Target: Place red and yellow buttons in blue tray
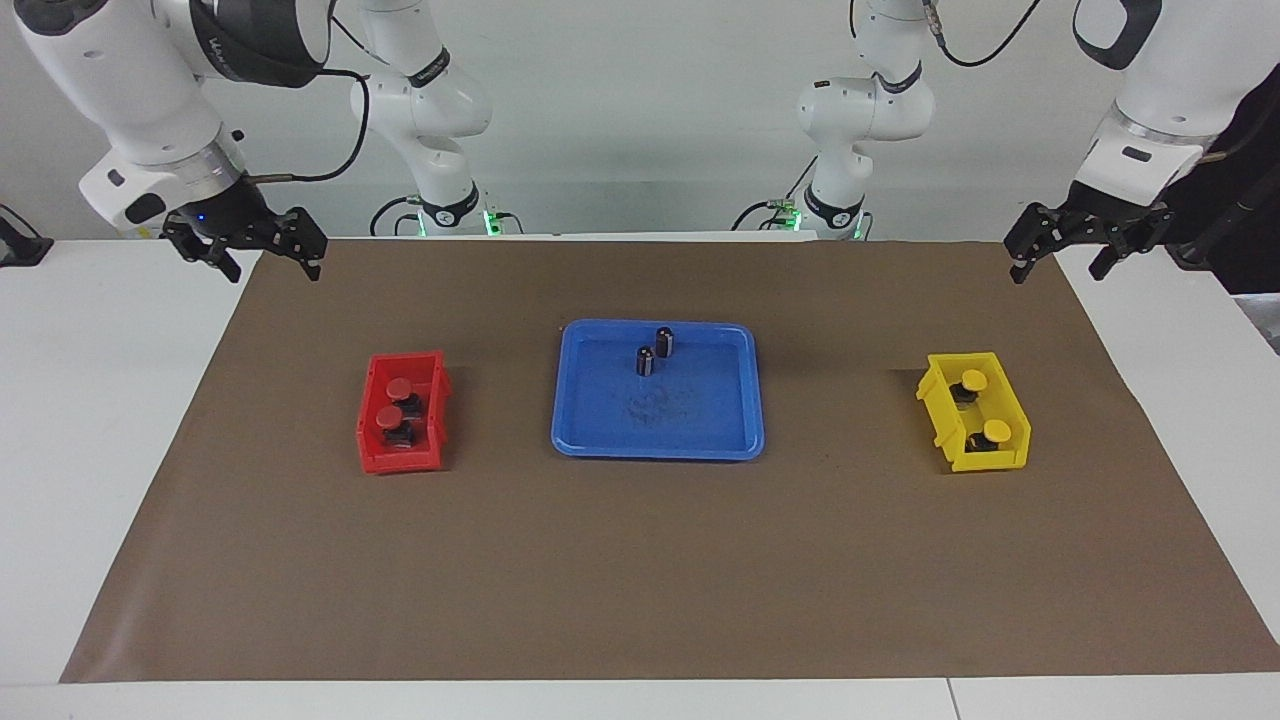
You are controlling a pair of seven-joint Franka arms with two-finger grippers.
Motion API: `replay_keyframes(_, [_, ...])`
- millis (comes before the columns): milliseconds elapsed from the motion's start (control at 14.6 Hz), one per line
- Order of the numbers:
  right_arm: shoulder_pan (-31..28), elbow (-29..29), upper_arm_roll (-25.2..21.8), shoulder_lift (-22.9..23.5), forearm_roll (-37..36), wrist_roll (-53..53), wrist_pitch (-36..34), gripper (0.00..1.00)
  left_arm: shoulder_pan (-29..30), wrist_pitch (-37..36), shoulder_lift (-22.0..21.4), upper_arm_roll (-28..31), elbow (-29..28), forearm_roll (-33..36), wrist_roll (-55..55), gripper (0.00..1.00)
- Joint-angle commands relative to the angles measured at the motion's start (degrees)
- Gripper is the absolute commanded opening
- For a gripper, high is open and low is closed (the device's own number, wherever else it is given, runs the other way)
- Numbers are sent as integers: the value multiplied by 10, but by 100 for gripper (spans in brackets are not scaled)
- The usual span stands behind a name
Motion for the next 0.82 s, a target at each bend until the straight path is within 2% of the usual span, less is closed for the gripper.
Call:
replay_keyframes(0, [-1, -11, 1, -11, 0, 5, -2, 100, -1, -5, -9, 0, -9, 9, -2, 100])
replay_keyframes(479, [-13, -13, -3, -12, 0, 1, -10, 100, -1, -5, -9, 0, -9, 9, -2, 100])
replay_keyframes(685, [-6, -14, 4, -11, 1, 6, 2, 100, -1, -5, -9, 0, -9, 9, -2, 100])
replay_keyframes(753, [4, -27, 4, -12, 1, 7, 31, 100, -1, -5, -9, 0, -9, 9, -2, 100])
